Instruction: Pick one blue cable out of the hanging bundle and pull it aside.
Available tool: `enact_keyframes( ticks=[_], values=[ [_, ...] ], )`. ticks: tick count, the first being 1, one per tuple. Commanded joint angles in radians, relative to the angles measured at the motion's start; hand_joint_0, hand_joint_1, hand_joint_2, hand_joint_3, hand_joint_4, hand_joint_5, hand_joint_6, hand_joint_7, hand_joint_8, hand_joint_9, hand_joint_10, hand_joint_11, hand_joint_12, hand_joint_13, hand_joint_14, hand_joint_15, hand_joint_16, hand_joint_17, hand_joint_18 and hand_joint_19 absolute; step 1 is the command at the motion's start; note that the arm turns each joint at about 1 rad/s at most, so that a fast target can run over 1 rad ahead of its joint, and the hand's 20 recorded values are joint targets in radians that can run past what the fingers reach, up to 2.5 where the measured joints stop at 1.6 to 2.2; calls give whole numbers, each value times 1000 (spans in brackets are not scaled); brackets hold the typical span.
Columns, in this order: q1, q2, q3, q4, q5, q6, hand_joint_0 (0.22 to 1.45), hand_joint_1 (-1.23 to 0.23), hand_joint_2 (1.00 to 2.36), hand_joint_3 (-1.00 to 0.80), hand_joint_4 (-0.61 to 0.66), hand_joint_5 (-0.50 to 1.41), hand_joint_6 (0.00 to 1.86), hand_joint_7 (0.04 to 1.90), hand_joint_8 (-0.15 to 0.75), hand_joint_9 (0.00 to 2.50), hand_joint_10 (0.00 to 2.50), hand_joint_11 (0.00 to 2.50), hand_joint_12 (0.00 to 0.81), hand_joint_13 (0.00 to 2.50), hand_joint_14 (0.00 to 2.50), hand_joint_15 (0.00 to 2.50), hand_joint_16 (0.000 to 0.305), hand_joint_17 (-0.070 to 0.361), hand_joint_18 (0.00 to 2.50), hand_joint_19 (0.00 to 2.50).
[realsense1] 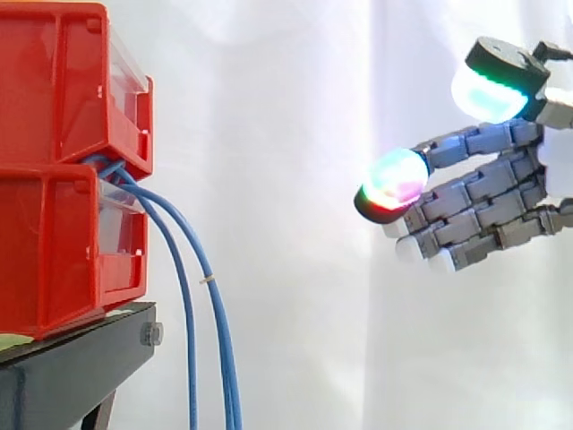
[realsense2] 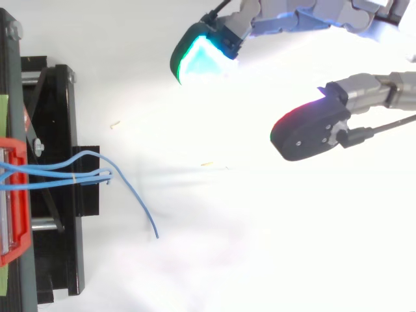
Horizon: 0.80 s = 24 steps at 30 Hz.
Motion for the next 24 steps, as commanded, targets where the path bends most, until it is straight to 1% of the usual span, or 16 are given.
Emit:
enact_keyframes(
  ticks=[1,2,3,4,5,7,9,11,13,16,21,24],
  values=[
    [9,0,-60,190,39,-5,509,-511,1006,-427,281,-218,502,745,286,494,7,221,370,388,10,246,58,131,356,333],
    [10,0,-66,196,47,-5,509,-511,1006,-429,281,-218,502,748,284,495,7,218,369,387,11,249,58,131,358,333],
    [15,0,-70,204,62,-5,509,-511,1005,-428,281,-218,502,748,284,495,7,218,369,388,10,250,58,131,358,334],
    [15,0,-72,204,71,-3,510,-511,1006,-432,281,-217,502,750,285,494,7,216,369,388,11,248,58,131,358,333],
    [18,0,-72,202,88,-3,509,-511,1006,-430,280,-217,502,748,284,495,7,218,369,388,11,248,58,131,358,337],
    [23,0,-70,201,100,-3,510,-511,1006,-431,282,-216,502,749,285,494,7,217,368,389,10,250,58,131,358,337],
    [30,-2,-70,205,105,-16,509,-511,1006,-429,283,-216,502,750,285,494,7,217,369,390,10,251,58,131,359,332],
    [32,0,-70,207,105,-20,510,-510,1005,-431,283,-216,502,750,286,494,7,221,367,391,10,251,58,131,360,332],
    [38,0,-70,213,111,-34,509,-511,1005,-429,283,-215,502,751,286,495,7,217,368,392,10,254,58,131,360,332],
    [43,0,-70,224,122,-45,509,-510,1006,-430,286,-214,502,752,288,496,7,217,369,395,10,255,58,131,361,335],
    [49,-2,-70,251,126,-59,509,-510,1005,-429,287,-213,502,756,289,498,7,218,368,397,10,259,58,131,362,331],
    [50,-2,-70,248,139,-66,509,-510,1006,-430,289,-213,502,756,289,498,7,217,367,400,12,256,58,131,362,340]
  ],
)
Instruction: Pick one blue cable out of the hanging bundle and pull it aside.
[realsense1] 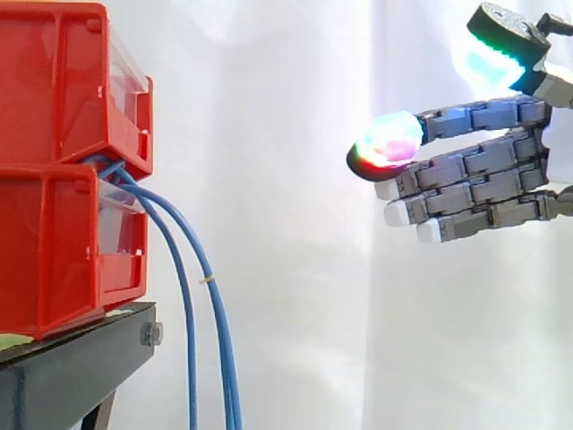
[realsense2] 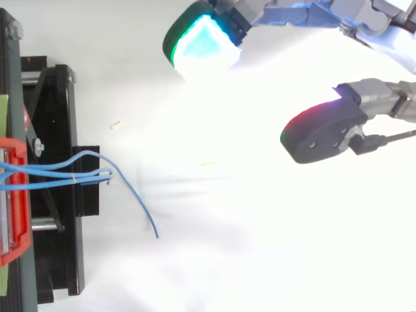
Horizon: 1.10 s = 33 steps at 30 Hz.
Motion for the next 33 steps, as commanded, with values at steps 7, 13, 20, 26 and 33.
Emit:
enact_keyframes(
  ticks=[7,13,20,26,33],
  values=[
    [7,1,0,-15,60,-10,509,-510,1006,-429,290,-212,502,759,289,499,7,219,367,402,10,264,59,132,365,336],
    [13,-1,0,-18,85,-10,510,-510,1006,-430,289,-212,502,760,290,498,7,210,367,403,10,261,59,132,365,339],
    [19,-1,-1,-35,108,-10,510,-510,1005,-432,290,-211,502,760,291,497,8,225,367,405,10,261,59,132,366,343],
    [33,-1,-1,-36,125,-23,510,-510,1006,-431,290,-211,502,757,289,498,7,218,368,407,10,261,59,132,368,343],
    [40,-1,-1,-36,152,-30,510,-510,1006,-430,291,-211,502,759,290,499,7,226,367,409,10,262,59,132,370,343]
  ],
)
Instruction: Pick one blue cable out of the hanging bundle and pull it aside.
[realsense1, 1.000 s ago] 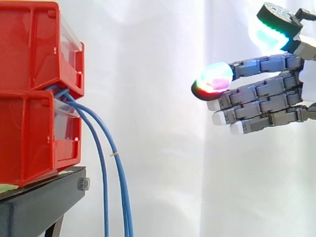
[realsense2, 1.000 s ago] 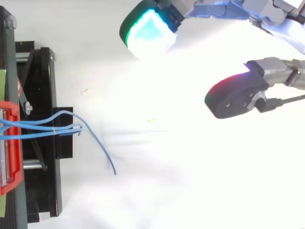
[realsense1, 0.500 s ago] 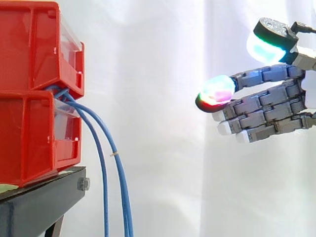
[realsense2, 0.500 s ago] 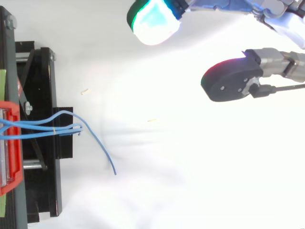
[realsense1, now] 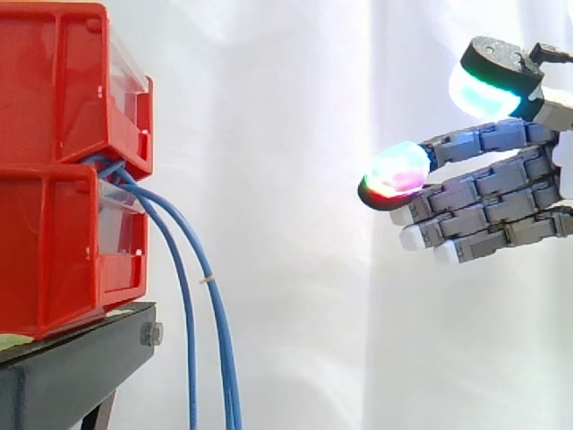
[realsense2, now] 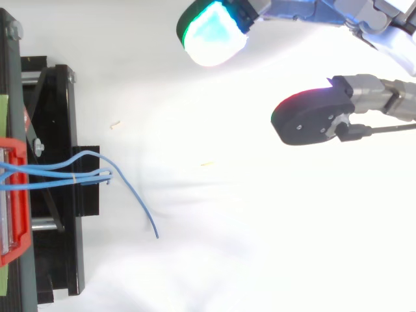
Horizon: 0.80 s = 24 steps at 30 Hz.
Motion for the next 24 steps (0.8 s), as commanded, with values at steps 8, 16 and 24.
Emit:
enact_keyframes(
  ticks=[8,16,24],
  values=[
    [8,-32,1,-21,25,10,510,-509,1005,-429,290,-211,502,756,291,501,7,219,368,414,10,266,59,133,372,343],
    [7,-127,32,47,28,112,510,-510,1006,-428,292,-211,502,761,291,501,7,227,367,419,12,267,59,132,377,350],
    [8,-137,35,73,36,92,511,-509,1006,-430,291,-211,502,760,291,508,9,225,369,431,11,277,59,132,379,350]
  ],
)
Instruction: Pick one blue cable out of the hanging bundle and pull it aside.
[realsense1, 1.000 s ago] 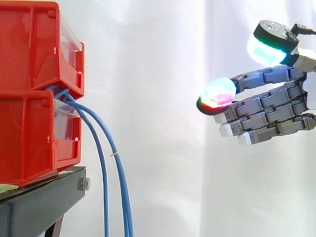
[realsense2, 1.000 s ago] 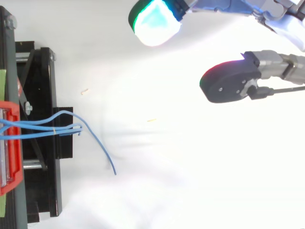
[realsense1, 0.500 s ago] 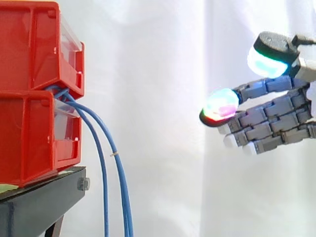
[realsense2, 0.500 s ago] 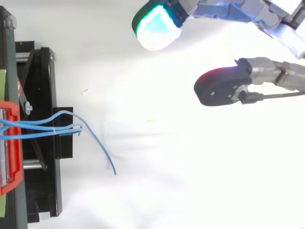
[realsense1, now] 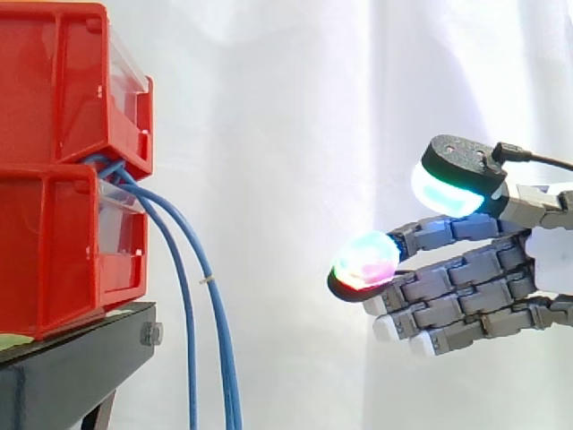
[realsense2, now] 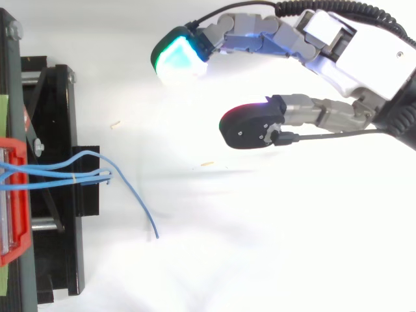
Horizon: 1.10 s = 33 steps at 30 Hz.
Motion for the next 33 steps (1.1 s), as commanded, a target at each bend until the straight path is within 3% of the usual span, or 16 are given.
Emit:
enact_keyframes(
  ticks=[1,3,6,7,9,10,11,23,28,33],
  values=[
    [0,-7,1,22,10,-9,511,-509,1005,-429,290,-211,502,760,290,508,8,235,368,436,11,275,59,133,379,349],
    [0,-35,9,40,10,-9,510,-509,1006,-429,291,-211,502,760,290,509,8,235,369,436,11,279,59,133,379,350],
    [-6,-118,64,69,0,24,510,-509,1006,-429,291,-211,502,760,291,509,8,230,369,437,11,279,59,133,380,352],
    [-9,-168,107,69,-17,61,511,-509,1005,-429,291,-211,502,757,289,510,8,227,369,437,11,279,59,133,380,349],
    [-10,-207,151,63,-34,89,510,-509,1006,-429,291,-211,502,760,291,509,8,234,369,438,11,282,59,133,380,349],
    [-12,-240,193,48,-53,107,510,-509,1006,-431,292,-211,502,758,291,510,8,234,369,438,13,278,59,133,380,349],
    [-12,-308,283,-17,-77,124,510,-509,1006,-429,291,-211,502,760,291,510,8,234,369,438,11,279,59,133,380,349],
    [-10,-318,295,17,-77,109,511,-510,1006,-434,290,-211,502,760,289,507,10,236,367,444,13,291,59,132,379,349],
    [-10,-318,295,81,-72,66,511,-510,1005,-430,291,-211,502,757,289,510,8,235,366,449,11,285,59,132,380,356],
    [2,-325,295,137,-71,18,510,-510,1006,-429,290,-211,502,760,287,509,8,239,367,452,11,289,59,133,381,359]
  ],
)
